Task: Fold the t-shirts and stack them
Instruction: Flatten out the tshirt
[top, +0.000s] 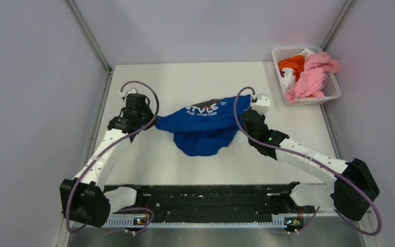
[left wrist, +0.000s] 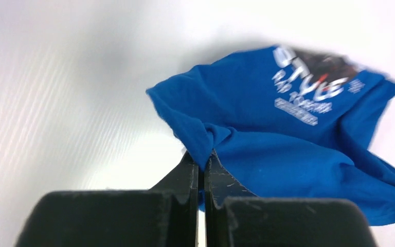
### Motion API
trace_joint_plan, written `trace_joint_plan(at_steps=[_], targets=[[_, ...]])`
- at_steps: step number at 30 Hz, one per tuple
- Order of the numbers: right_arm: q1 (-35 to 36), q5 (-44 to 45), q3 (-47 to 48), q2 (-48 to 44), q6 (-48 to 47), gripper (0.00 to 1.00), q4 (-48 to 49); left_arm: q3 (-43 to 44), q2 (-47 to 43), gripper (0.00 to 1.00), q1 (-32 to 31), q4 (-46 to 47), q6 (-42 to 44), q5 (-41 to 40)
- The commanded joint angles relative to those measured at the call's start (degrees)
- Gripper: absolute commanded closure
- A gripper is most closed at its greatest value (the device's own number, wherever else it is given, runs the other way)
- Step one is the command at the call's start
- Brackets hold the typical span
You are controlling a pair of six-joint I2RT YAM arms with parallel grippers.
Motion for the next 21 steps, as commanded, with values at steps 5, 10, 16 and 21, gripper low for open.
trace_joint_plan(at_steps=[5,10,16,21], targets=[[-3.05,3.70,12.41,-8.37,-18.50,1.00,13.24,17.79,-3.03,1.00,-0.05,3.93,3.51,-4.33],[-3.01,-3.46,22.95,-11.57,-26.73,1.00,12.96,28.84,-7.12,1.00,-0.05,6.10,8.14,-2.12],[-3.04,-17.48,42.91,-14.18,-29.46,1.00,0.10,43.11,-10.62,1.00,-0.05,5.26,13.27,2.65],[-3.05,-30.31,58.54,-12.82,-27.90,1.00,-9.83,53.65,-12.68,1.00,-0.06,2.94,15.36,6.17]])
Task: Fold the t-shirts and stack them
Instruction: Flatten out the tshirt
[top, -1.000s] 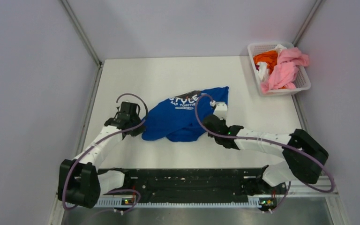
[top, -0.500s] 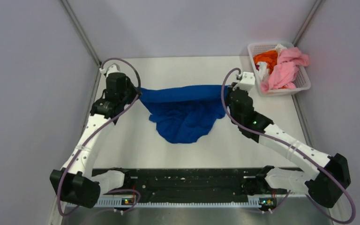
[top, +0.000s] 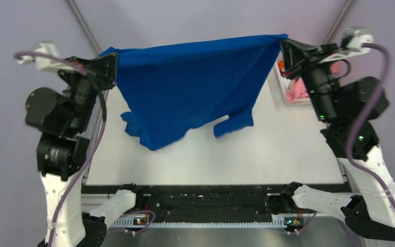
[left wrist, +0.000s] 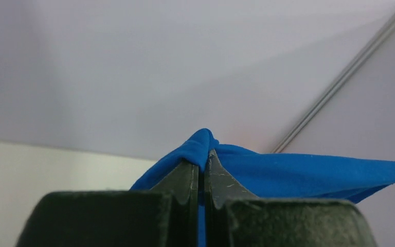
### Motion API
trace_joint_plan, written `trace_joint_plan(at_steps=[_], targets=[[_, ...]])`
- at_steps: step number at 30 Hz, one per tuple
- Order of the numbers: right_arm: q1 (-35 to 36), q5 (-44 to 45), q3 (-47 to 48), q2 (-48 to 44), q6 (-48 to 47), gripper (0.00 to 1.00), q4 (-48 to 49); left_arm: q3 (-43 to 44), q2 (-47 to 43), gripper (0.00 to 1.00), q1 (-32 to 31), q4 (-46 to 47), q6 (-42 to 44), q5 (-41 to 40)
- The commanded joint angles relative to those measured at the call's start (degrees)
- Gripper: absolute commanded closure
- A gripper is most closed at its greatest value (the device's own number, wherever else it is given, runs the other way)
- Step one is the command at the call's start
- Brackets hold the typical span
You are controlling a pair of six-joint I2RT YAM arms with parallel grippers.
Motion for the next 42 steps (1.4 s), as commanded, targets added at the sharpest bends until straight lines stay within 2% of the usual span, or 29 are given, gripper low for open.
trace_joint_plan(at_steps=[1,5,10,18,24,27,29,32,33,34,36,39,42], targets=[[-0.46,-15.11,13.00,-0.51,-0.25,1.00,-9.54,9.00,-2.29,1.00,-0.05,0.58,4.09,4.42],[-0.44,-23.76,21.94,0.80,1.45,1.00,-13.60,15.86,-3.28,1.00,-0.05,-0.09,4.81,7.12],[-0.50,-28.05,28.85,1.27,2.64,1.00,-17.03,20.91,-3.56,1.00,-0.05,-0.63,5.00,9.24],[-0.53,-30.80,28.70,-0.55,4.21,1.00,-17.32,21.11,-4.38,1.00,0.36,-0.19,3.26,14.41],[-0.48,-22.14,22.72,-0.19,2.10,1.00,-15.50,14.83,-3.57,1.00,0.56,1.42,3.87,10.62],[-0.49,-10.47,14.40,0.40,-0.04,1.00,-11.54,8.13,-1.86,1.00,0.56,3.52,4.64,5.55],[-0.50,-1.97,8.32,1.76,-2.16,1.00,-9.11,2.48,0.54,1.00,0.56,4.81,4.85,-1.54],[-0.60,11.27,-2.01,6.08,-5.90,1.00,-0.25,-5.80,7.65,1.00,0.61,7.59,5.49,-13.85],[-1.43,14.36,-4.98,8.71,-6.64,1.00,2.88,-7.32,12.63,1.00,1.03,8.01,5.54,-19.13],[-3.08,14.87,-6.62,11.77,-5.92,1.00,3.95,-7.63,17.46,1.00,2.09,7.72,4.88,-20.34],[-7.71,10.42,-7.28,19.96,-0.38,1.00,4.11,-6.26,27.63,1.00,5.34,7.32,3.09,-16.36],[-12.07,1.58,-7.19,32.97,1.42,1.00,10.62,-2.54,42.53,0.99,7.68,10.87,2.88,-13.03],[-13.68,-1.83,-3.03,45.83,1.90,1.00,15.35,6.68,57.10,0.81,8.43,10.61,3.75,-10.30]])
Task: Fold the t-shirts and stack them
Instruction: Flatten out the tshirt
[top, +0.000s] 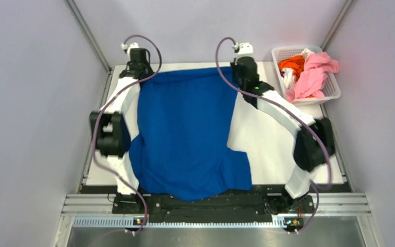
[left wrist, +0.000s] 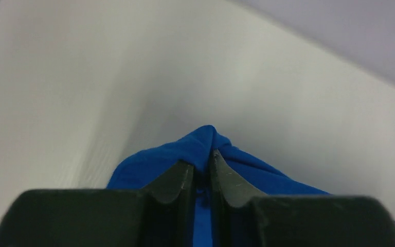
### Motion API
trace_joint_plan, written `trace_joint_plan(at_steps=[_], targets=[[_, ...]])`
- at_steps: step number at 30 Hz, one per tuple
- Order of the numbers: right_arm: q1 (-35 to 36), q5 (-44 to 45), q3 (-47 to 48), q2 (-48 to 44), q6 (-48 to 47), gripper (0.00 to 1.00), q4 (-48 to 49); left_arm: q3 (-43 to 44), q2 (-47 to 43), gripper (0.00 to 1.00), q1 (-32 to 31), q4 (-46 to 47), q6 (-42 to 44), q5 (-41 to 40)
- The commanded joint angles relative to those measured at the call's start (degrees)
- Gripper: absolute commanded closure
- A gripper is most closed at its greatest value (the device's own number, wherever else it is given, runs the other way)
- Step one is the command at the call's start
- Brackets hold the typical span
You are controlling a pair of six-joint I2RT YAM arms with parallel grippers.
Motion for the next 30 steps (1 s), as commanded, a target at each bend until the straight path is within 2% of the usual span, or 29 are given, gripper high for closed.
trace_joint_plan(at_steps=[1,2,4,5,6,8,10,12,16,21,25,28,30], targets=[[-3.37,-4.82,6.23,14.75,3.38,1.00,9.10,14.05,15.90,0.77,1.72,-2.24,-0.29,1.26],[-3.95,-5.71,9.35,18.67,4.33,0.98,8.07,18.50,20.09,0.70,1.84,-5.16,-0.64,1.65],[-5.16,-6.64,16.65,26.38,6.35,0.82,5.03,24.57,25.58,0.48,1.97,-7.12,-0.58,2.66],[-5.70,-6.88,19.31,28.80,7.69,0.73,3.11,26.03,27.04,0.33,1.98,-7.24,-0.57,2.76],[-6.20,-7.34,21.49,30.79,8.63,0.64,2.48,26.65,27.67,0.05,2.06,-6.91,-0.63,3.12],[-6.93,-8.42,24.85,32.84,9.82,0.16,-1.87,26.41,27.17,0.01,2.16,-6.04,-0.84,4.73],[-7.23,-8.50,25.74,32.57,10.16,0.05,-4.19,25.34,25.42,0.01,2.16,-5.66,-1.21,6.79],[-7.24,-8.77,23.11,30.13,10.33,0.01,-4.44,22.25,22.60,0.01,2.08,-5.19,-1.91,8.12],[-7.24,-12.69,13.39,21.05,12.83,0.01,-5.71,13.00,14.62,0.01,1.99,-5.08,-3.91,11.74],[-6.14,-23.41,-6.96,4.55,20.99,0.01,-5.66,-6.14,1.11,0.01,0.65,-1.59,-6.97,20.32],[0.72,-23.80,-20.87,-5.18,25.67,0.01,-6.91,-21.15,-8.41,0.01,-0.60,1.00,-7.98,22.45],[8.01,-23.86,-28.30,-9.15,29.24,0.01,-10.17,-29.30,-12.62,0.01,-0.74,1.29,-7.99,25.87],[11.86,-23.83,-31.96,-10.69,32.84,0.01,-11.20,-33.30,-13.31,0.01,-0.74,0.65,-7.83,25.32]])
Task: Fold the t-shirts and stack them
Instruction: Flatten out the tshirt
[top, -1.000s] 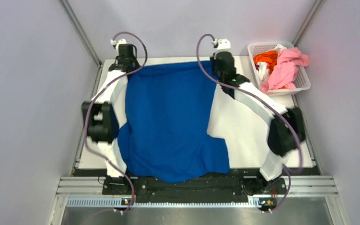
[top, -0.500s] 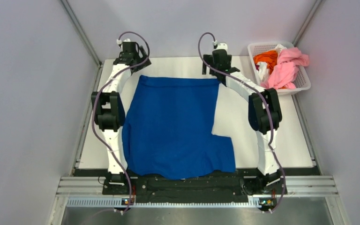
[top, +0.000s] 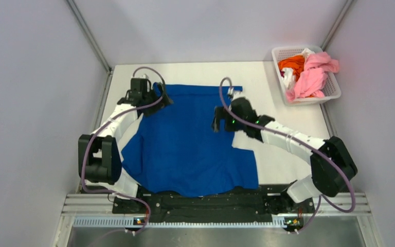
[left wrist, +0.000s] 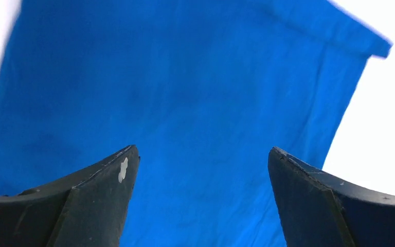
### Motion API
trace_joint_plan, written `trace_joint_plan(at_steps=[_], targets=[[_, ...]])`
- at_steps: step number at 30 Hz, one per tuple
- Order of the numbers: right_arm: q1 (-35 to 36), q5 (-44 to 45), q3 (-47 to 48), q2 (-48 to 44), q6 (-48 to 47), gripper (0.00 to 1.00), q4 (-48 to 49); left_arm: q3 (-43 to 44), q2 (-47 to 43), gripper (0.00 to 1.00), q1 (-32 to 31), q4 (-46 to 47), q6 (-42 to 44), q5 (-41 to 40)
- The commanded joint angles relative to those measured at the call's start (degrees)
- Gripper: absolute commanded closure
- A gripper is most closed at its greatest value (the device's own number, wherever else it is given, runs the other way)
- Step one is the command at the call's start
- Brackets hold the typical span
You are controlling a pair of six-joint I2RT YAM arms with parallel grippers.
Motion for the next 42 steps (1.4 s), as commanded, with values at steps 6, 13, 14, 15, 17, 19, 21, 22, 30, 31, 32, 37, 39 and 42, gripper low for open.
trace_joint_plan(at_steps=[6,13,14,15,17,19,21,22,30,31,32,37,39,42], targets=[[13.41,-8.74,-13.10,-1.14,12.74,0.01,-0.20,-11.62,-0.44,0.01,0.20,2.01,-1.54,4.52],[8.94,-2.92,-9.50,6.41,13.33,0.02,-1.94,-16.64,-0.75,0.01,0.25,3.51,-3.20,4.07],[7.68,-1.41,-8.61,7.88,13.10,0.02,-2.35,-17.63,-0.92,0.01,0.28,3.42,-3.68,3.44],[6.27,-0.53,-7.45,9.29,12.85,0.02,-2.90,-18.81,-1.20,0.01,0.29,3.63,-4.30,3.51],[2.80,-0.31,-4.69,12.37,11.70,0.02,-3.12,-22.05,-1.96,0.01,0.20,5.77,-6.46,5.82],[-0.79,-0.07,-0.85,16.35,10.69,0.02,-3.23,-26.20,-3.65,0.01,-0.01,8.77,-9.36,8.85],[-4.30,-0.01,4.00,20.93,9.06,0.02,-3.81,-29.93,-5.76,0.01,-1.19,10.16,-11.95,9.79],[-5.77,-0.19,6.88,23.58,7.92,0.02,-3.93,-31.78,-6.90,0.01,-2.67,10.20,-12.76,9.58],[-11.95,-2.38,45.35,49.23,-4.15,0.02,-12.36,-37.76,-11.15,0.01,-17.13,15.13,-16.44,19.95],[-11.86,-3.73,51.00,52.19,-5.57,0.02,-13.48,-37.52,-10.55,0.01,-19.02,17.32,-16.64,21.20],[-11.94,-5.35,56.31,55.40,-7.15,0.02,-14.03,-36.98,-9.57,0.01,-20.85,18.61,-16.89,21.54],[-11.68,-13.18,76.63,66.87,-9.11,0.03,-13.70,-29.77,1.67,0.01,-28.28,29.07,-18.05,25.69],[-11.49,-14.66,79.10,68.41,-10.58,0.03,-10.48,-25.68,8.09,0.01,-30.26,31.84,-18.88,26.45],[-11.39,-15.42,79.52,67.79,-12.12,0.01,-5.20,-19.49,13.72,0.01,-32.63,33.63,-20.07,26.00]])
